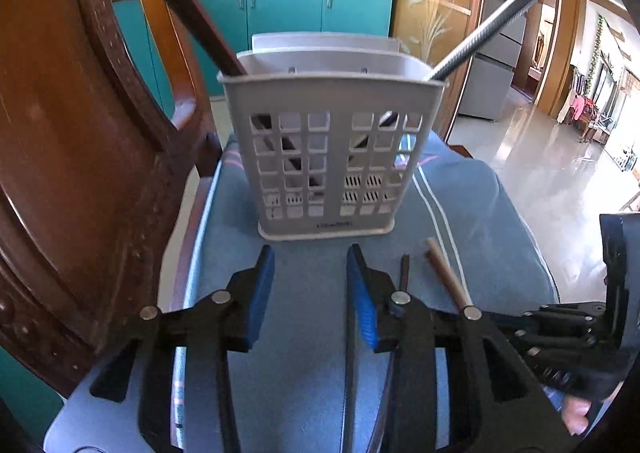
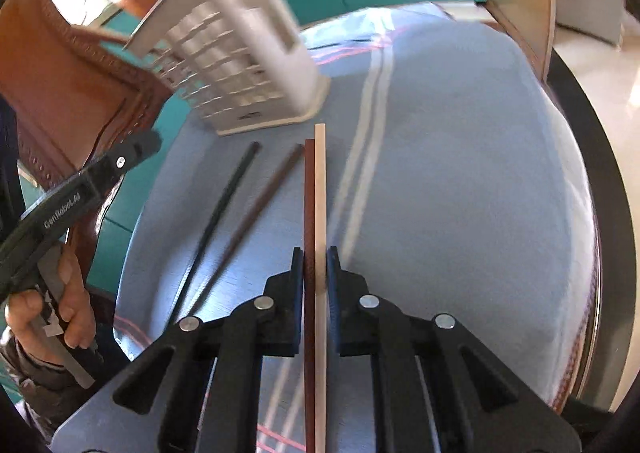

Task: Organize utensils
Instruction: 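Move both grippers back down to the remaining chopsticks on the cloth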

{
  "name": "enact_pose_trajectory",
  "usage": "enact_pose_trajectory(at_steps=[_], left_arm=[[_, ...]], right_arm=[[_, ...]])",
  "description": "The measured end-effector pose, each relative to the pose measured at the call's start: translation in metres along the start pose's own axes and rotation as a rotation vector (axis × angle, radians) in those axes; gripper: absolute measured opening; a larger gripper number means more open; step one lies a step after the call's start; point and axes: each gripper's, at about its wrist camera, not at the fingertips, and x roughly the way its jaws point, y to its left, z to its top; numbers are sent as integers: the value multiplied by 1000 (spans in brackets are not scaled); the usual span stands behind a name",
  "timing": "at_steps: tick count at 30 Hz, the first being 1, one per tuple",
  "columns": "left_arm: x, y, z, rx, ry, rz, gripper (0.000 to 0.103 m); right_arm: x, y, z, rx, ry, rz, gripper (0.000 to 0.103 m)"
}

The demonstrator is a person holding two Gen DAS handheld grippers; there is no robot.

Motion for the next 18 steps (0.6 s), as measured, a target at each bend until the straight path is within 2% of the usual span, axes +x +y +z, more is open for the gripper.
enact_pose_trajectory(at_steps=[5, 7, 9, 13, 18], left_arm=[[6, -4, -6, 6, 27, -1, 44], [8, -6, -8, 9, 35, 0, 47], [11, -8, -10, 10, 49, 1, 48], [21, -9, -17, 4, 98, 1, 49], [31, -7, -24, -9, 149, 5, 50]], right_arm=[[-7, -7, 3, 33, -14, 76, 12], [-9, -5, 3, 12, -25, 31, 12], [-5, -3, 2, -16, -29, -89, 12], [-10, 2, -1, -73, -61, -193, 15], [-10, 8, -5, -126, -64, -210, 19]])
